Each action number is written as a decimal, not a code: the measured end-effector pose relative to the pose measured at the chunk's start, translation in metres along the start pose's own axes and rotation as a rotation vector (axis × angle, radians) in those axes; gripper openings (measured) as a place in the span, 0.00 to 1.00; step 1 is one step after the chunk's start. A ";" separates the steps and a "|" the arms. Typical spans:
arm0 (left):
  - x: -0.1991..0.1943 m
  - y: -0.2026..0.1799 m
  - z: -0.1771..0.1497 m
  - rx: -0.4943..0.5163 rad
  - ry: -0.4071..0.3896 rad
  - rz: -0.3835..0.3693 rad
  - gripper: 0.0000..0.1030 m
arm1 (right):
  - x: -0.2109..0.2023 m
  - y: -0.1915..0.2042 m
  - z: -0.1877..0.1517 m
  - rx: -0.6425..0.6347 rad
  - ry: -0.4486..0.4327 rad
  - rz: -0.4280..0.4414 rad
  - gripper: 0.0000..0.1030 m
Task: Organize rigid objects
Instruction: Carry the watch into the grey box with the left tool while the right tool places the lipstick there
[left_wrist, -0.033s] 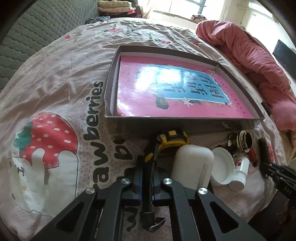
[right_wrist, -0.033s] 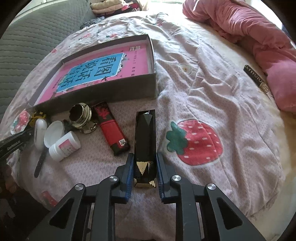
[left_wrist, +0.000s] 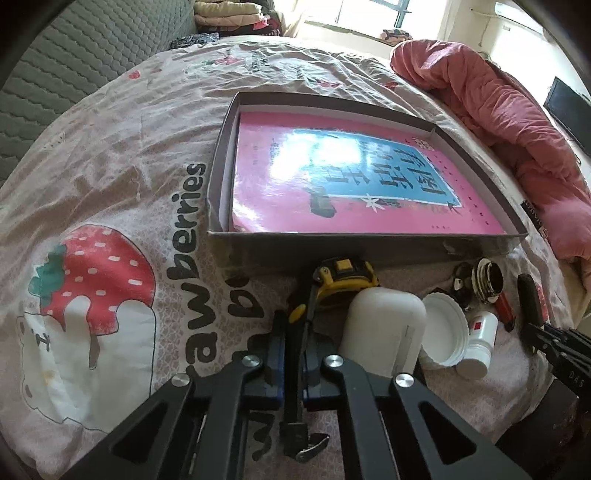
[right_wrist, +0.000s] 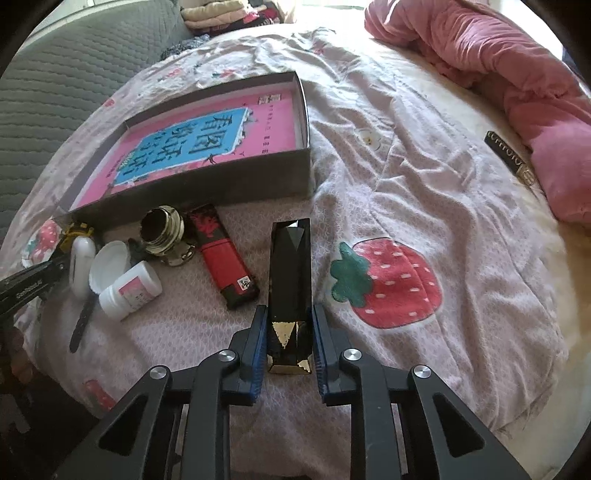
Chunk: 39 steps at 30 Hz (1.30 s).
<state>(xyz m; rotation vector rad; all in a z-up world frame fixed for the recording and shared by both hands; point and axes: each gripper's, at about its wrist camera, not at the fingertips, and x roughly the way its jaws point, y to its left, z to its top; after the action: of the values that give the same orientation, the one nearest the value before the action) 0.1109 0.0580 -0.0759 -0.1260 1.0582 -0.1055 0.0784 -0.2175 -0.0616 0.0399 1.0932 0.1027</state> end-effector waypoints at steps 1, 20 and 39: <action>-0.004 0.003 -0.001 -0.006 -0.005 -0.007 0.05 | -0.004 -0.002 -0.001 0.008 -0.013 0.010 0.21; -0.070 0.000 0.020 -0.079 -0.224 -0.082 0.03 | -0.042 0.031 0.025 -0.077 -0.212 0.078 0.21; 0.006 0.007 0.087 -0.183 -0.154 0.029 0.03 | 0.023 0.053 0.131 -0.089 -0.197 0.016 0.22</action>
<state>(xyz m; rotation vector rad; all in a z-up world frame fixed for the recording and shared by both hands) 0.1897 0.0690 -0.0401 -0.2801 0.9141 0.0280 0.2015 -0.1598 -0.0171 -0.0203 0.8909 0.1585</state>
